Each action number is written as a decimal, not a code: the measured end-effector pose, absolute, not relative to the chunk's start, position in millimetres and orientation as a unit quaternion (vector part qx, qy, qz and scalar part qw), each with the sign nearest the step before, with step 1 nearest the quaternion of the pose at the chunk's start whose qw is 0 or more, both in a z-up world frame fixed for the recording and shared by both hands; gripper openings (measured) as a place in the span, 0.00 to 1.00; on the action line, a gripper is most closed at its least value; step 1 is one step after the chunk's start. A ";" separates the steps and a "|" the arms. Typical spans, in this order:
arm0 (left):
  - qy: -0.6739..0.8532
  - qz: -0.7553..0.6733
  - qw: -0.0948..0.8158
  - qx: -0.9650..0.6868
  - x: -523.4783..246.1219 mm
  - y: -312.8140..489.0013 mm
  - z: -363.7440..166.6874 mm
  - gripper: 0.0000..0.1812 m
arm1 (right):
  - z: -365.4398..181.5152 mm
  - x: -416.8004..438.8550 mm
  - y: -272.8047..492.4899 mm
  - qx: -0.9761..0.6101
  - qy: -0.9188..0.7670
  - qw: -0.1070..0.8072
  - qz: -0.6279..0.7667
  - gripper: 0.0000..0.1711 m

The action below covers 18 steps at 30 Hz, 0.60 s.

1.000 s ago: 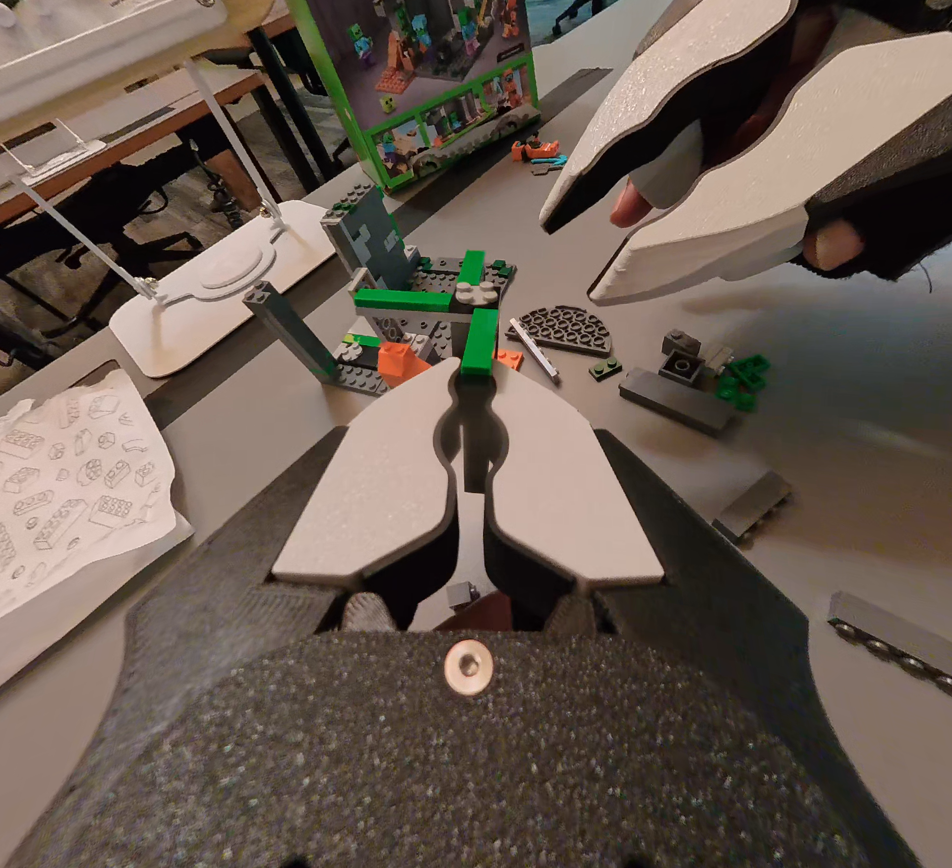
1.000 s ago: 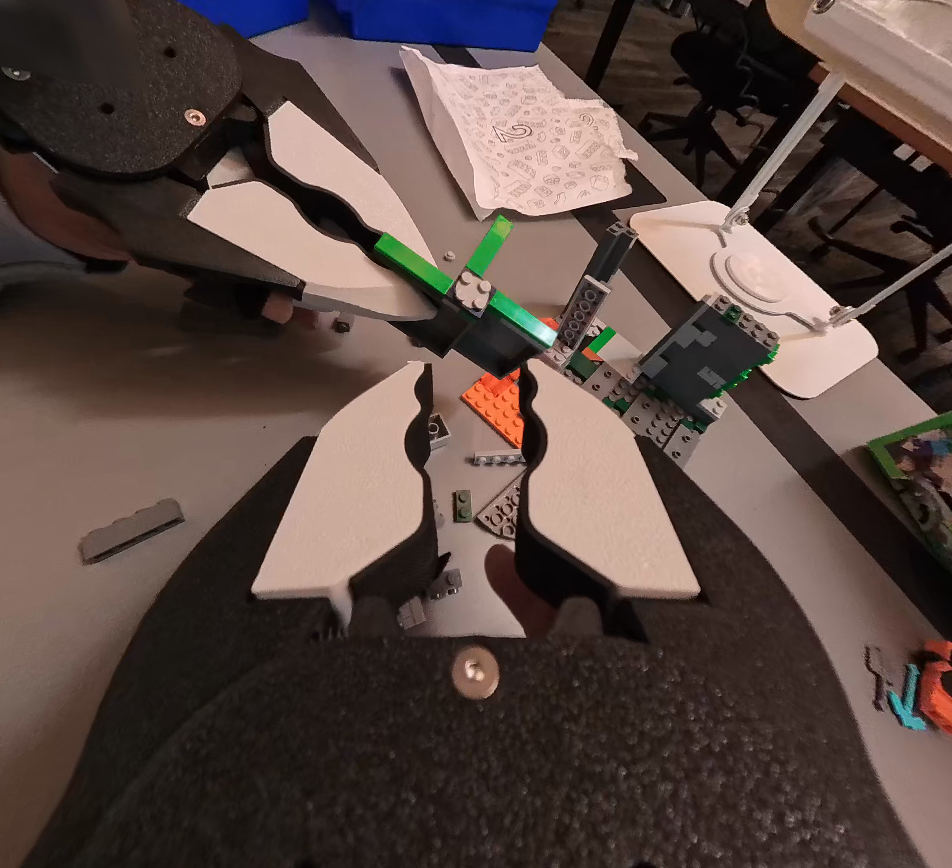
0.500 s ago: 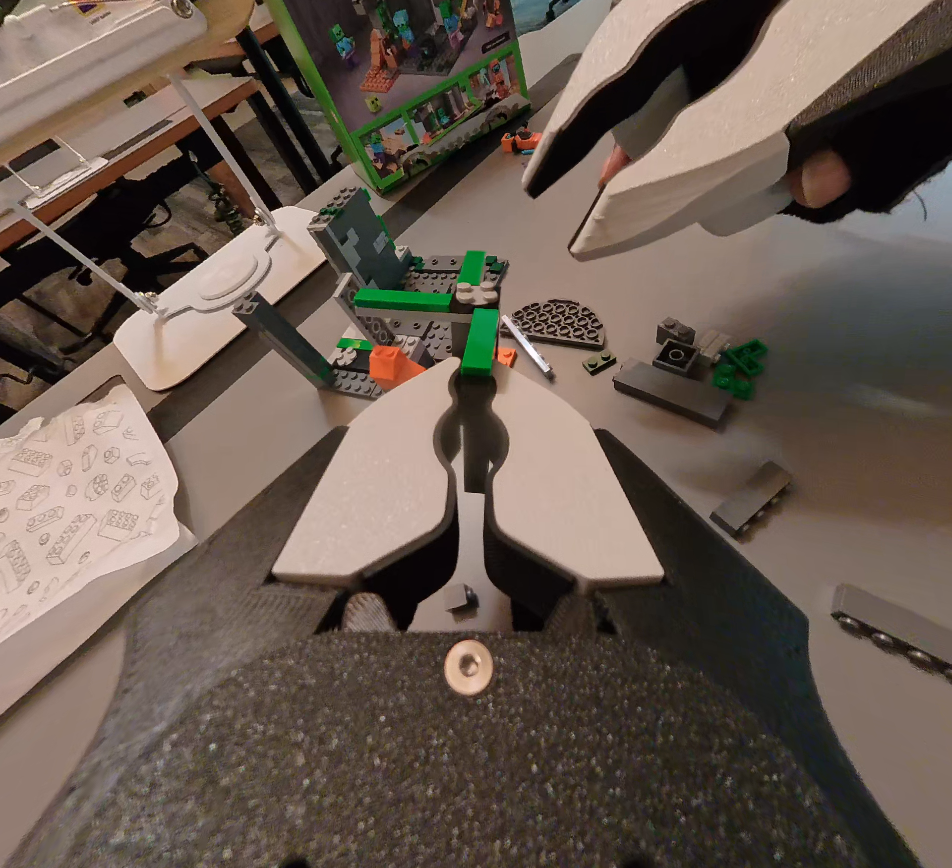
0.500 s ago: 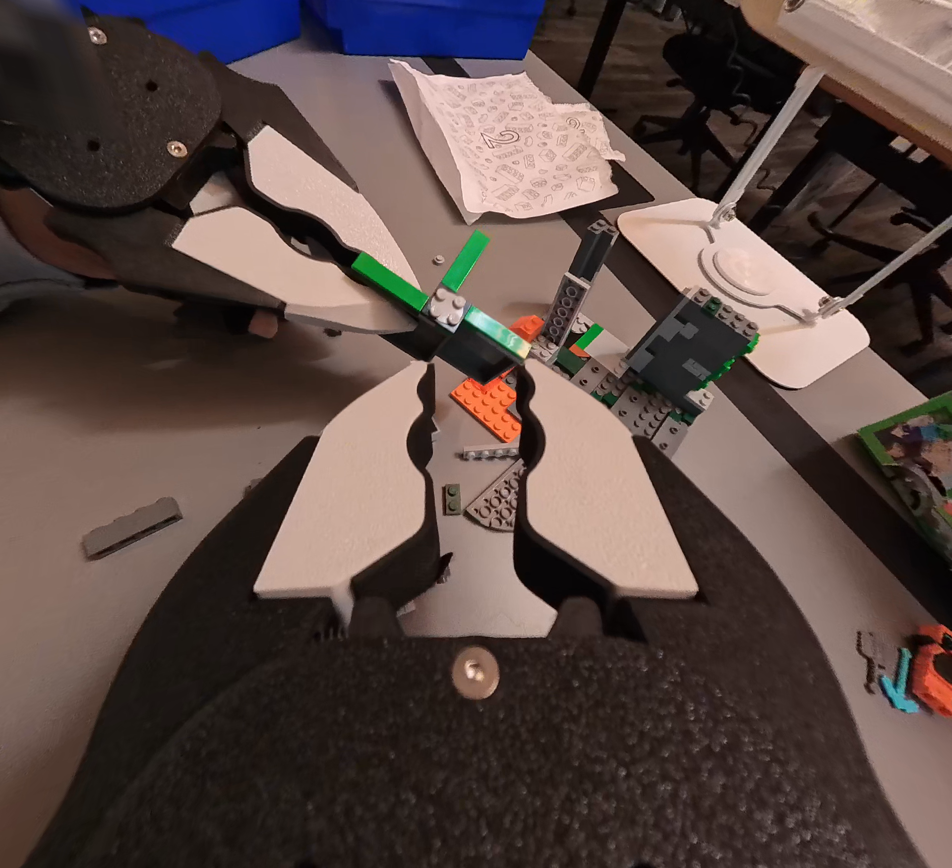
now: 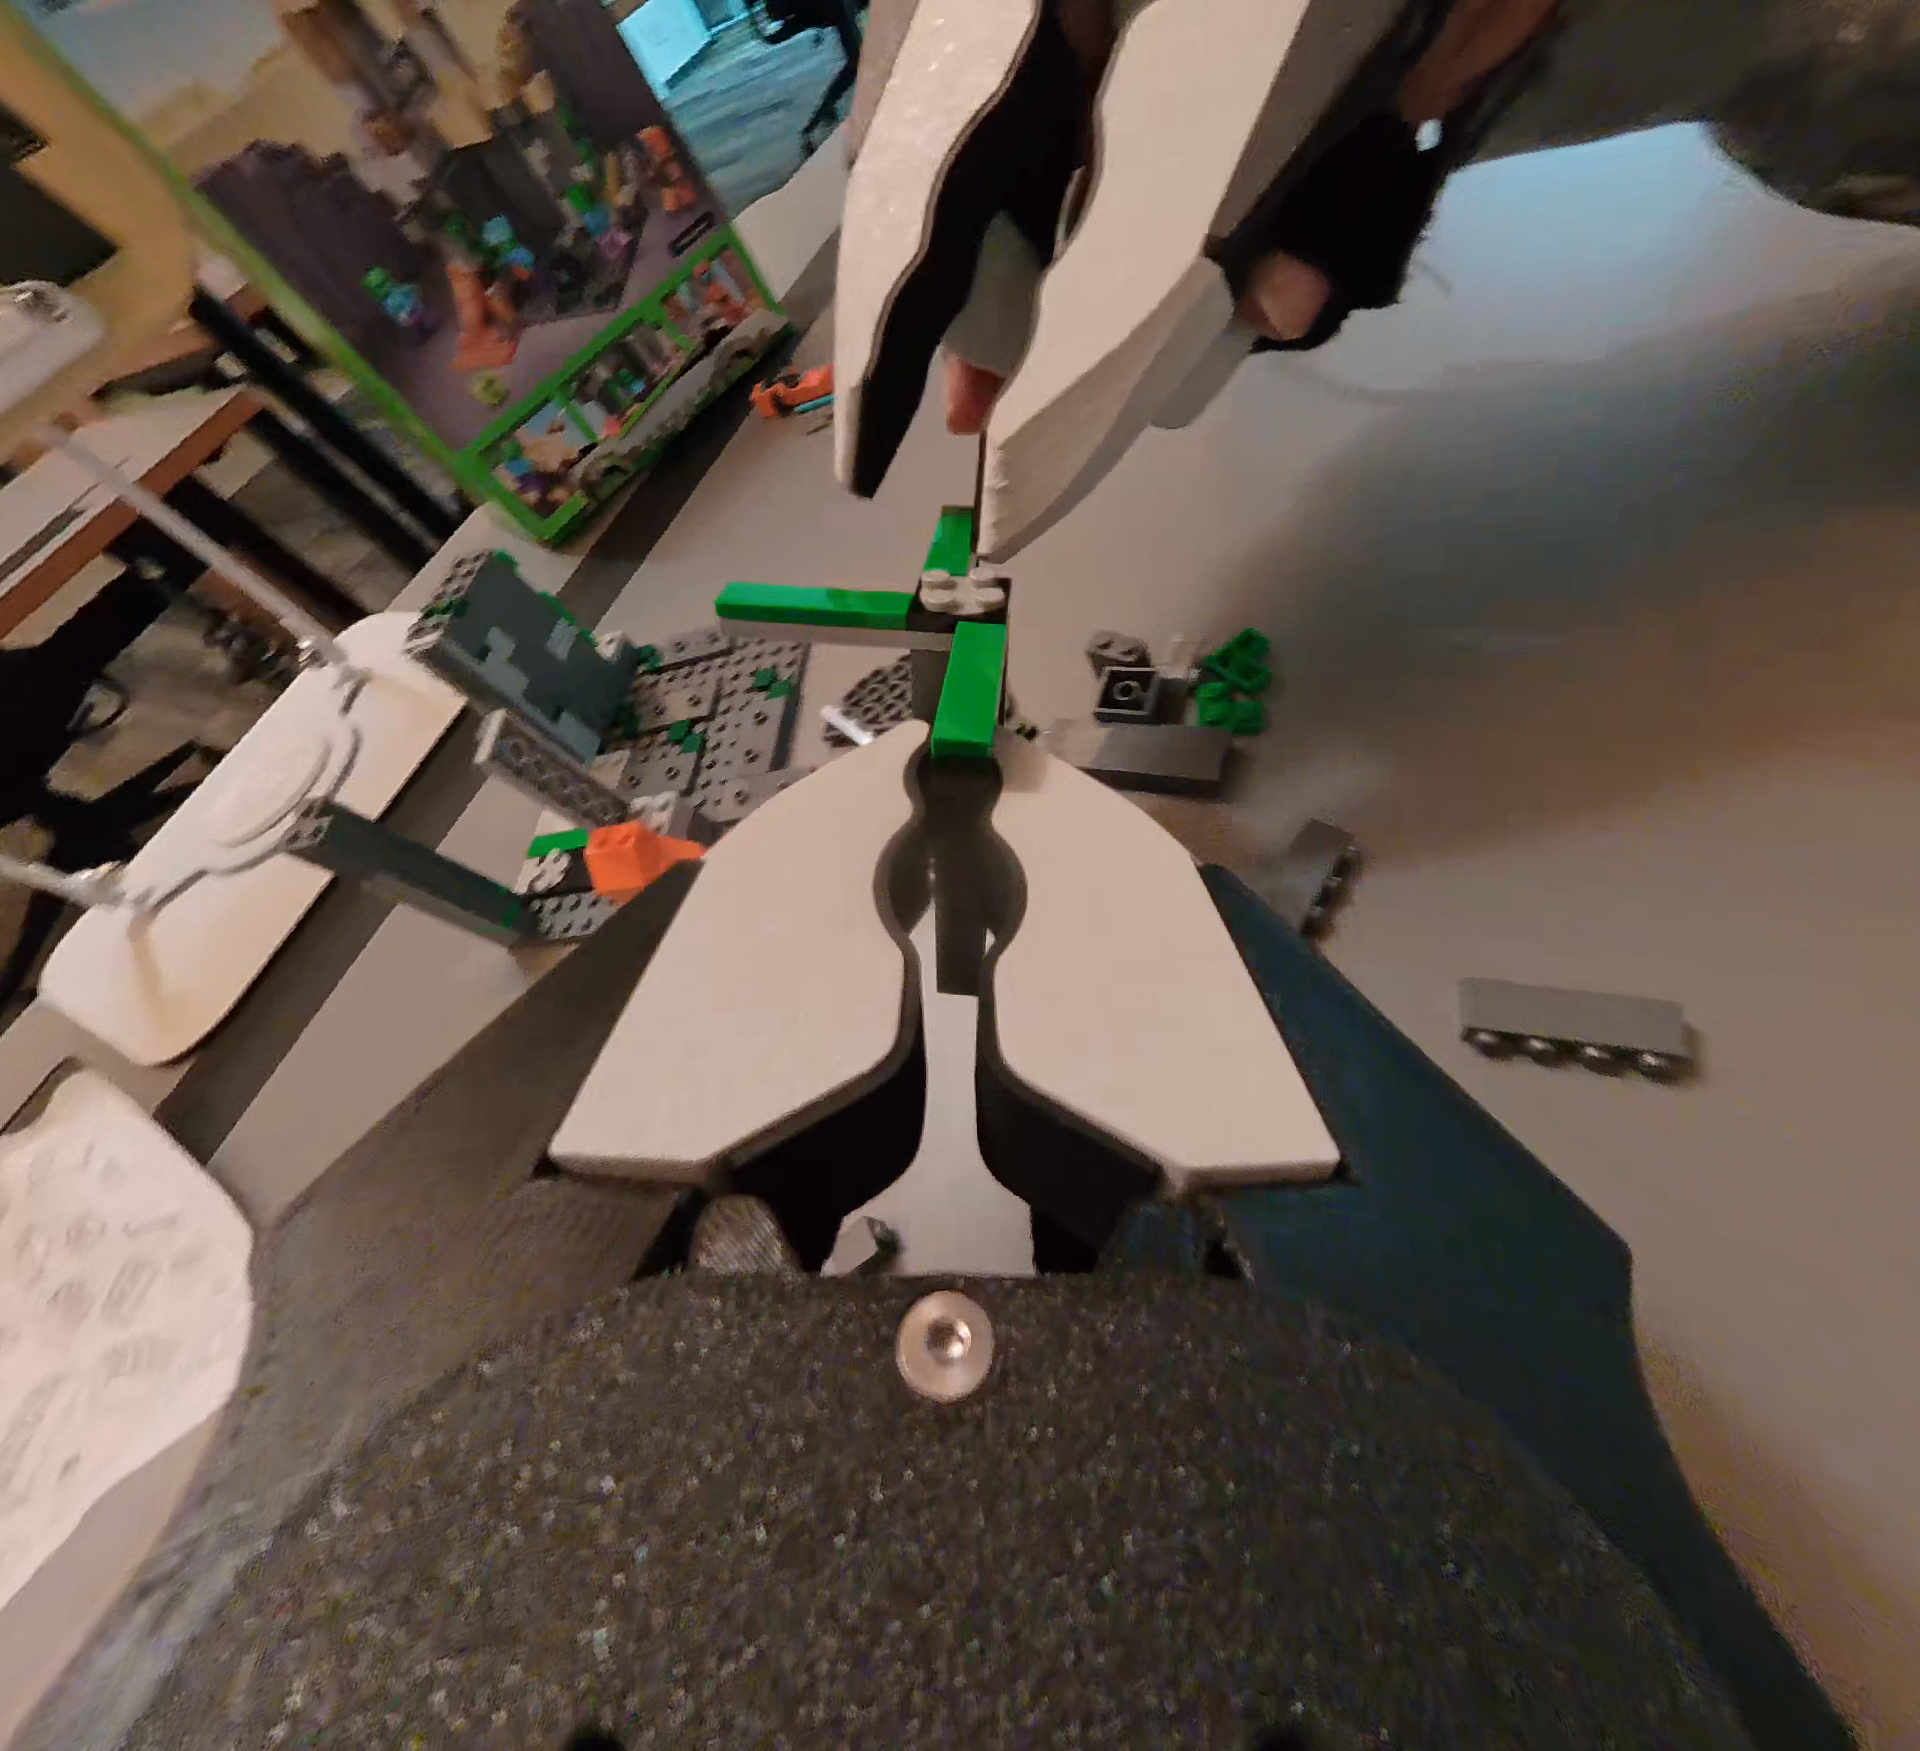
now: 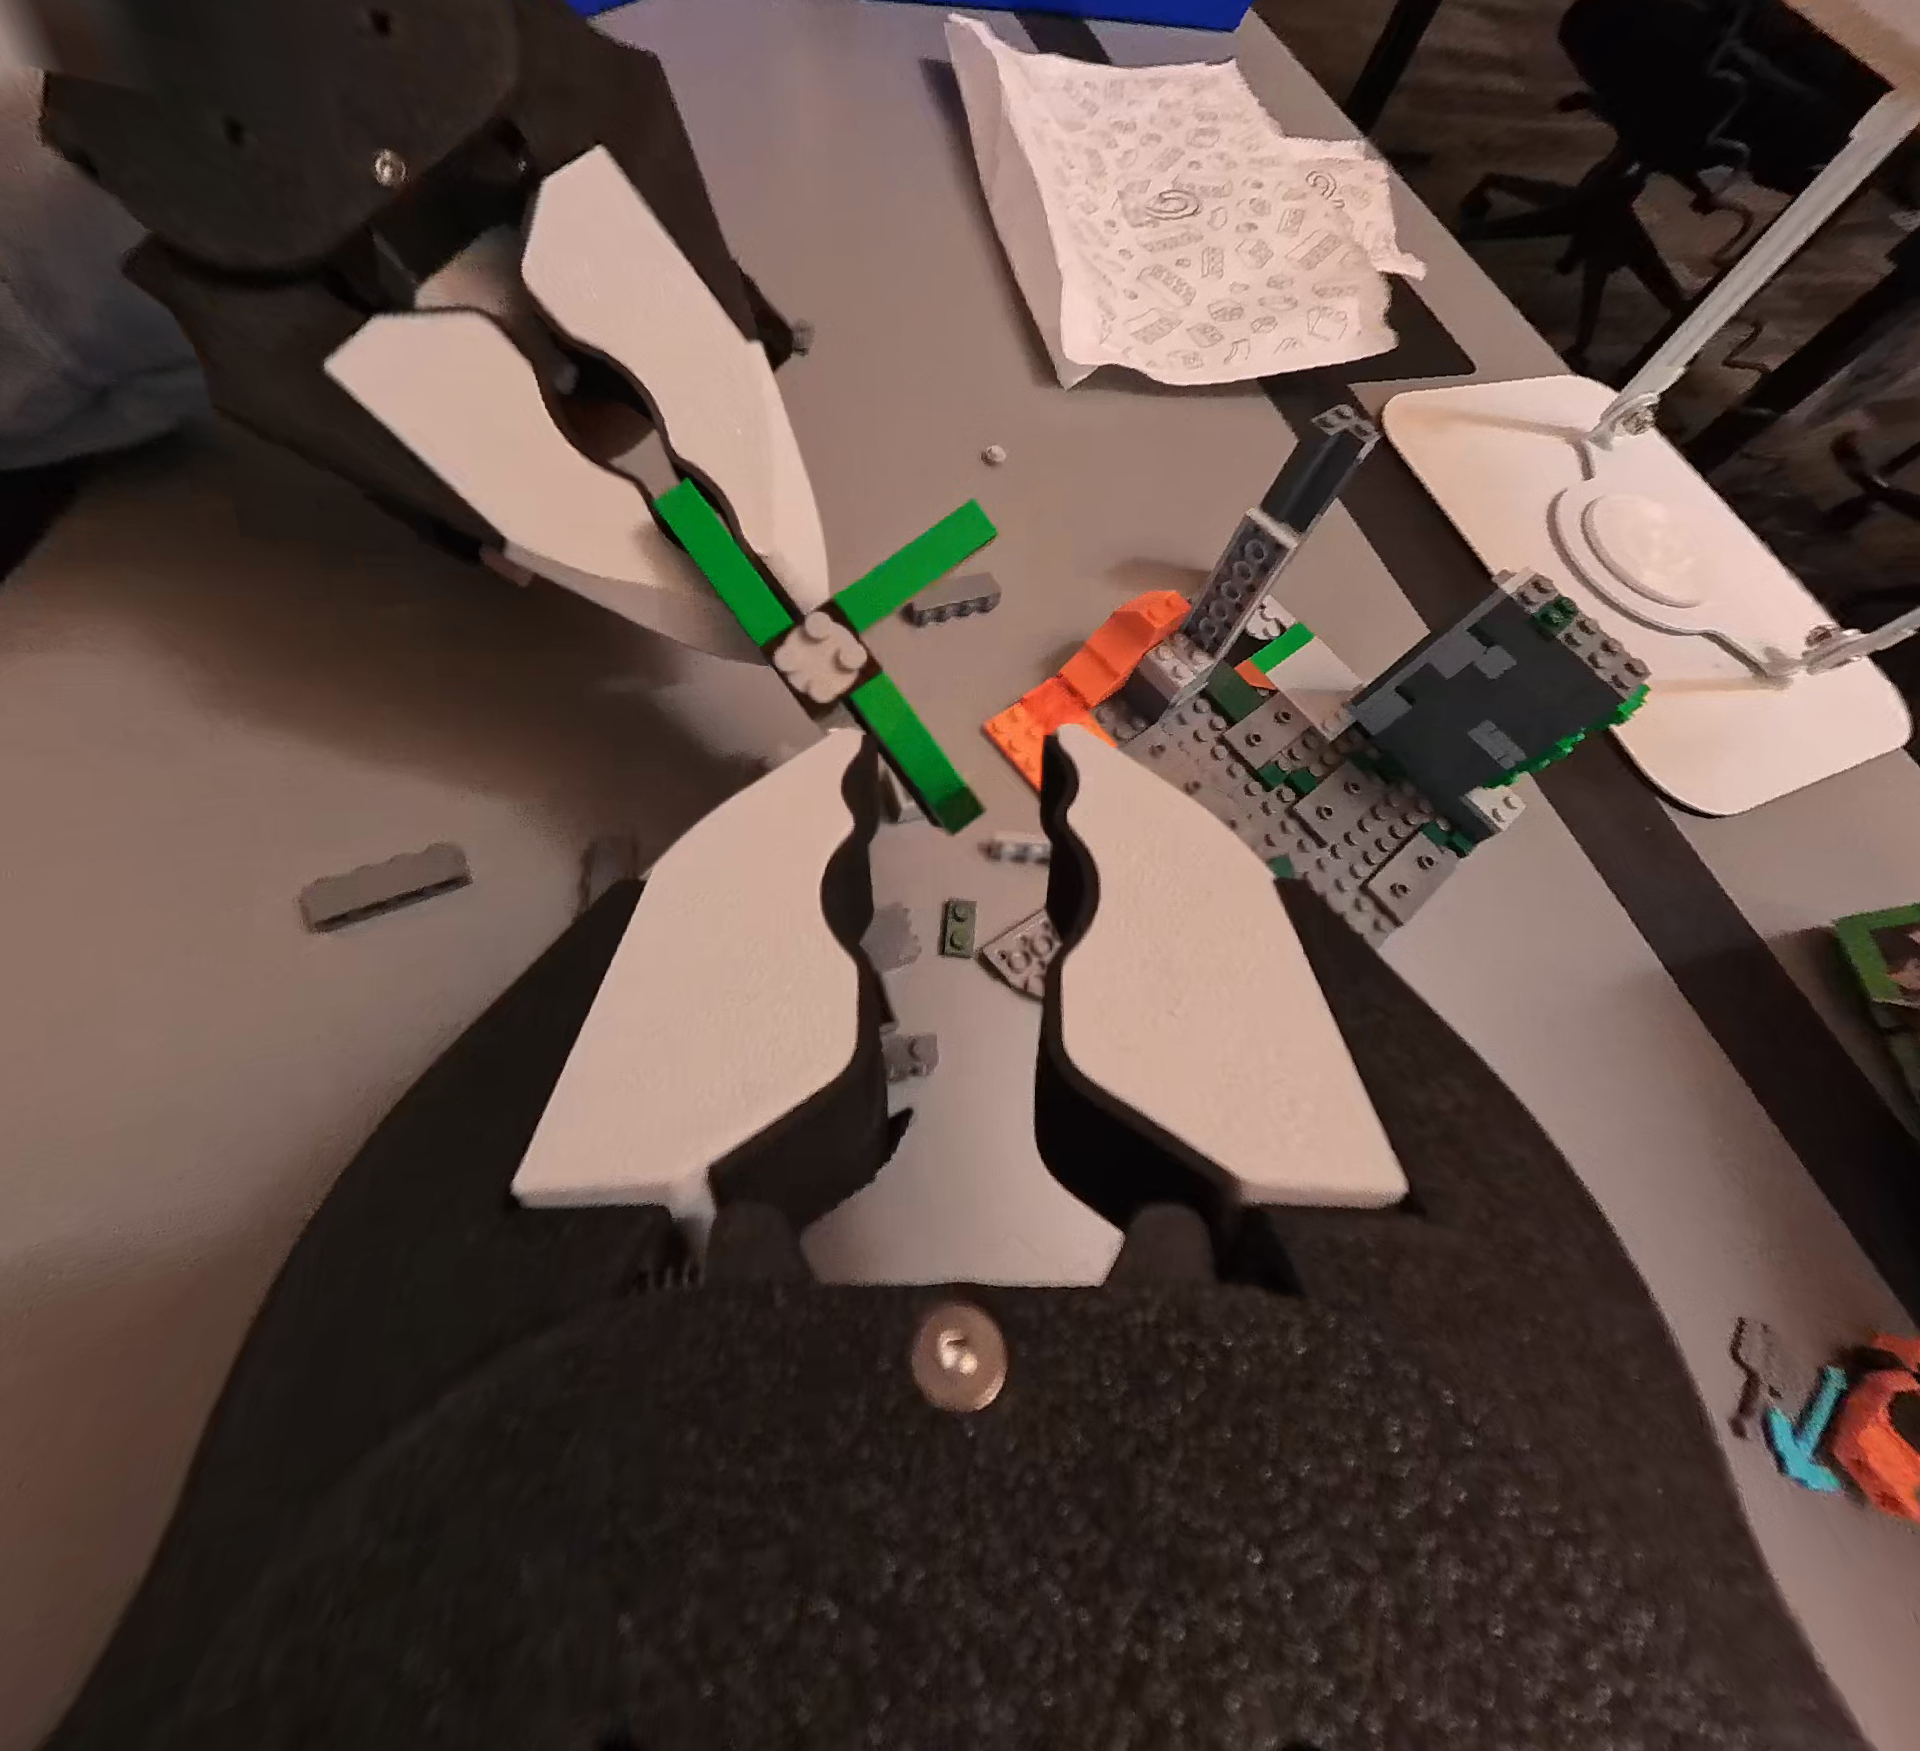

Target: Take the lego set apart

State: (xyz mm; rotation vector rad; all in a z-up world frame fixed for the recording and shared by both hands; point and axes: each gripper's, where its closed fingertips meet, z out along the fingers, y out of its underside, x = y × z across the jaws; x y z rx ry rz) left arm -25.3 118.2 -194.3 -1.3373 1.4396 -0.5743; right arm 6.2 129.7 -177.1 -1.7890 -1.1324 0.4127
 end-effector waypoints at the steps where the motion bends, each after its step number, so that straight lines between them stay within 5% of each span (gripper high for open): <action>1: 0.607 -0.246 0.514 -0.554 -25.7 115.0 -194.7 0.02 | -179.6 5.8 125.9 -0.732 -0.471 0.462 0.170 0.17; 9: 0.633 -0.268 0.473 -0.550 -31.6 104.4 -202.5 0.02 | -190.7 -6.3 106.5 -0.720 -0.514 0.425 0.191 0.06; 18: 0.635 -0.301 0.461 -0.542 -32.5 96.4 -197.8 0.03 | -188.4 -7.8 90.8 -0.722 -0.477 0.380 0.326 0.05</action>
